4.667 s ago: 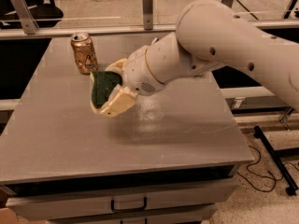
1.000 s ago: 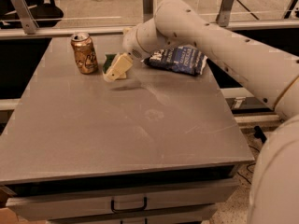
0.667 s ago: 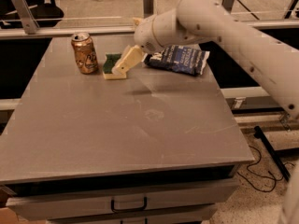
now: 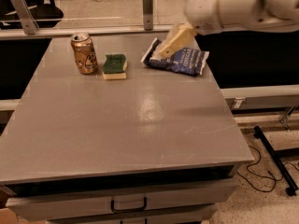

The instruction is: Move sponge near orange can

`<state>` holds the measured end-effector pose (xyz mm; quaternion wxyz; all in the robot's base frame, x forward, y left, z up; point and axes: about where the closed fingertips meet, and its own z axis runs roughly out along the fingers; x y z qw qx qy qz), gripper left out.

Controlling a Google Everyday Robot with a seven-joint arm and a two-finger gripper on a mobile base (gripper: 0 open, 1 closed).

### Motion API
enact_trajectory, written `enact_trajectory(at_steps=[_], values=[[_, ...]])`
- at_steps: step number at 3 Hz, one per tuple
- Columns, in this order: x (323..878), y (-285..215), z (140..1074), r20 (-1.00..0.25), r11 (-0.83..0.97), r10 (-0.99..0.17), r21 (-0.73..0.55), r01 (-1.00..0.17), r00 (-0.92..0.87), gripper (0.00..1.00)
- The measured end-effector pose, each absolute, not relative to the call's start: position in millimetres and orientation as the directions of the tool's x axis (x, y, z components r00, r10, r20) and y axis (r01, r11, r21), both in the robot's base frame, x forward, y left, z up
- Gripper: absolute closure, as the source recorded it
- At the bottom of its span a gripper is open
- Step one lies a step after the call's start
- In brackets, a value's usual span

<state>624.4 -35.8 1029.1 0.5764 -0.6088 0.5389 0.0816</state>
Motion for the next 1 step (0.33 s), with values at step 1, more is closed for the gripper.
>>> enact_trajectory(at_steps=[1], values=[[615.2, -83.0, 1035.4, -0.699, 0.288, -0.605, -0.638, -0.714, 0.38, 0.0]])
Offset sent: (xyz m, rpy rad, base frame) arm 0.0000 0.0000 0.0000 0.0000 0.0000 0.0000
